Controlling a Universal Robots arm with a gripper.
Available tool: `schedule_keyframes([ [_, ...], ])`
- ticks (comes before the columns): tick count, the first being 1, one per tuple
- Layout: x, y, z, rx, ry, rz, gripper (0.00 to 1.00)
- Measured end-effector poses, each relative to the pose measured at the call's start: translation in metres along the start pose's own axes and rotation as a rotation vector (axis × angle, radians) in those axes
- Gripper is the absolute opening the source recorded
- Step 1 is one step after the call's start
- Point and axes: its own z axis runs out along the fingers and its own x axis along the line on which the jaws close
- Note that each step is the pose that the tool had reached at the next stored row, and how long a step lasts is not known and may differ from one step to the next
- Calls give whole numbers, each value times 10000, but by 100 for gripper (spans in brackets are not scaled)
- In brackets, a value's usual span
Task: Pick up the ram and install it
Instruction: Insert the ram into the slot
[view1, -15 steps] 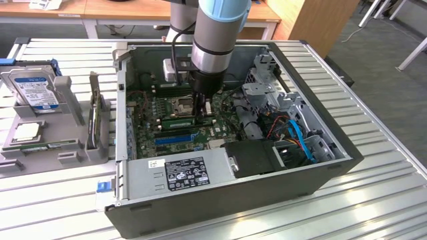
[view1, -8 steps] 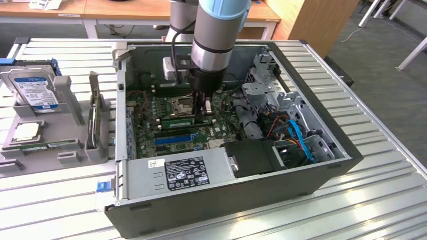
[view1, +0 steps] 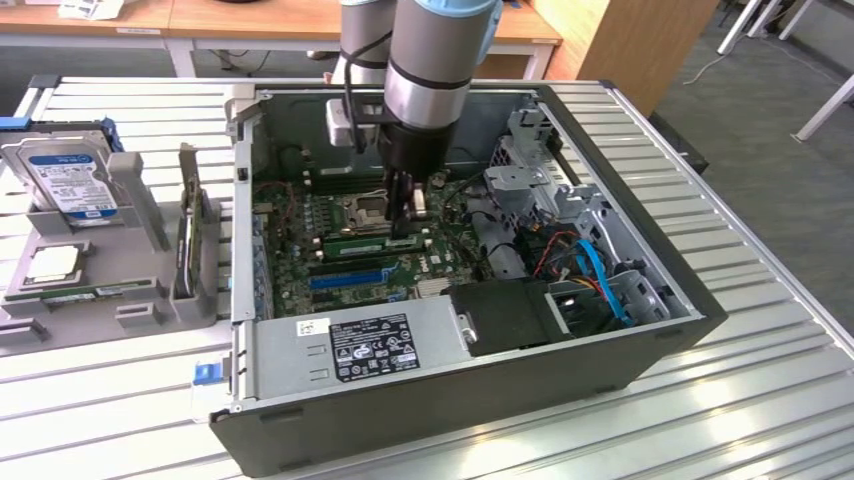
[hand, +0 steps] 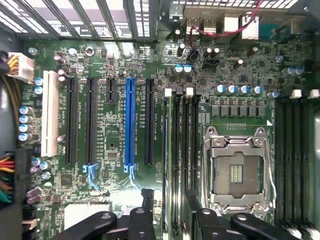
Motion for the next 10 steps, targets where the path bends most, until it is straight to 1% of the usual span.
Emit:
schedule_keyframes([
  [10,-11,5,-274,-1,0,1,37],
])
